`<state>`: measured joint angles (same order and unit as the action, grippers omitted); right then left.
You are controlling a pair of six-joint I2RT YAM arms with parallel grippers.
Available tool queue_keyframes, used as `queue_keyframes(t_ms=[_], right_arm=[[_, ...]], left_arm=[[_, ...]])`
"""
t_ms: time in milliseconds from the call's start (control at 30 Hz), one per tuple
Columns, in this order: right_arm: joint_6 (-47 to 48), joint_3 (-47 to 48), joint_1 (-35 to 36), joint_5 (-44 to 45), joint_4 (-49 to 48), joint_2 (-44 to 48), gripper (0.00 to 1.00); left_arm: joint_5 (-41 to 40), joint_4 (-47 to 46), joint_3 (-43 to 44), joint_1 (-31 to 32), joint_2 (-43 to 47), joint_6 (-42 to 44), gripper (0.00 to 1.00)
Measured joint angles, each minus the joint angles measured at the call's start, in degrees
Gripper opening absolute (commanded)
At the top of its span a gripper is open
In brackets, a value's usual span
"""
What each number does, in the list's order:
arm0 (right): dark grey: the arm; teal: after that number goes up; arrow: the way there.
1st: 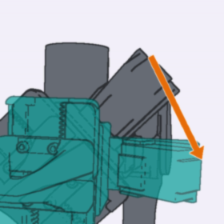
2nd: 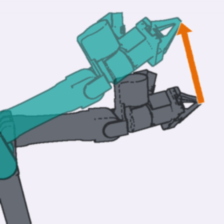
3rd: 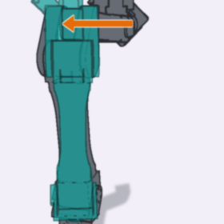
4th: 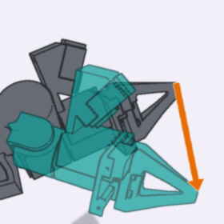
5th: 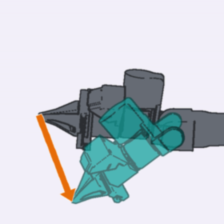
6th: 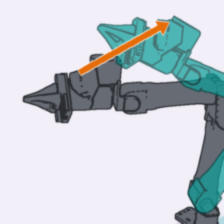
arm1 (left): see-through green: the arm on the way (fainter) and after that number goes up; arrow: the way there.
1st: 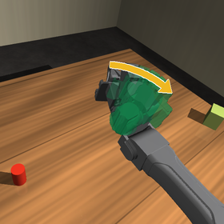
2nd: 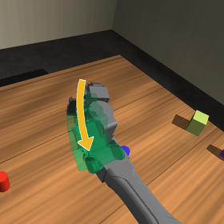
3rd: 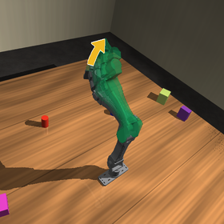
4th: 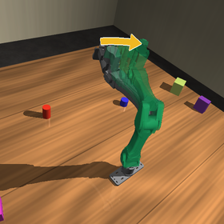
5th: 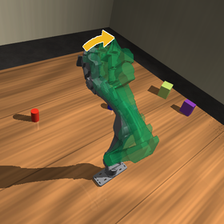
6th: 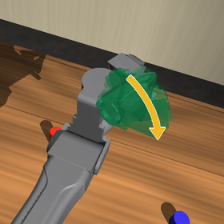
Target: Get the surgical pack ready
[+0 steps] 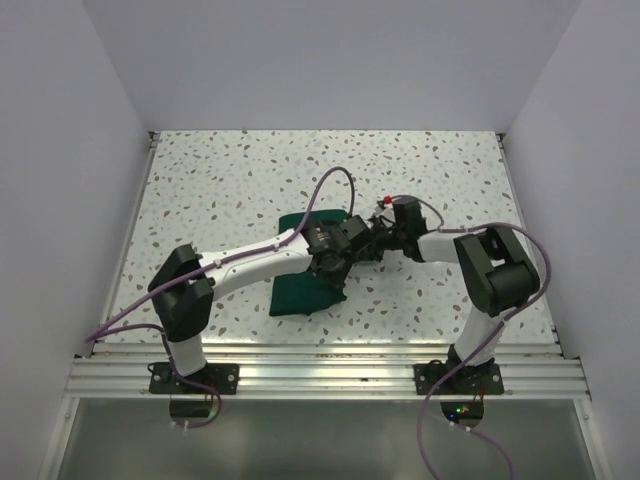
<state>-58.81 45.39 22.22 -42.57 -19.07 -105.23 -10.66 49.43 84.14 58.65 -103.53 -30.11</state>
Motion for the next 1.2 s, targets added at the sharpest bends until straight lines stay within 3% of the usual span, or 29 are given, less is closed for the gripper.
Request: queue_keyframes(t_ms=[200, 467, 1200], right_arm=[[9.66, 2.97, -9.49, 0.15, 14.32, 7.76, 0.00], [12.74, 4.83, -9.09, 0.35, 19.04, 6.91, 0.00], [-9.84, 5.46, -2.19, -0.94, -13.03, -9.44, 0.00]], left_arm=[[0.22, -0.46, -1.66, 0.00, 1.99, -0.76, 0.00], [0.66, -0.46, -1.66, 0.00, 2.03, -0.74, 0.00], [2.49, -3.61, -3.34, -0.02, 2.40, -0.28, 0.00]])
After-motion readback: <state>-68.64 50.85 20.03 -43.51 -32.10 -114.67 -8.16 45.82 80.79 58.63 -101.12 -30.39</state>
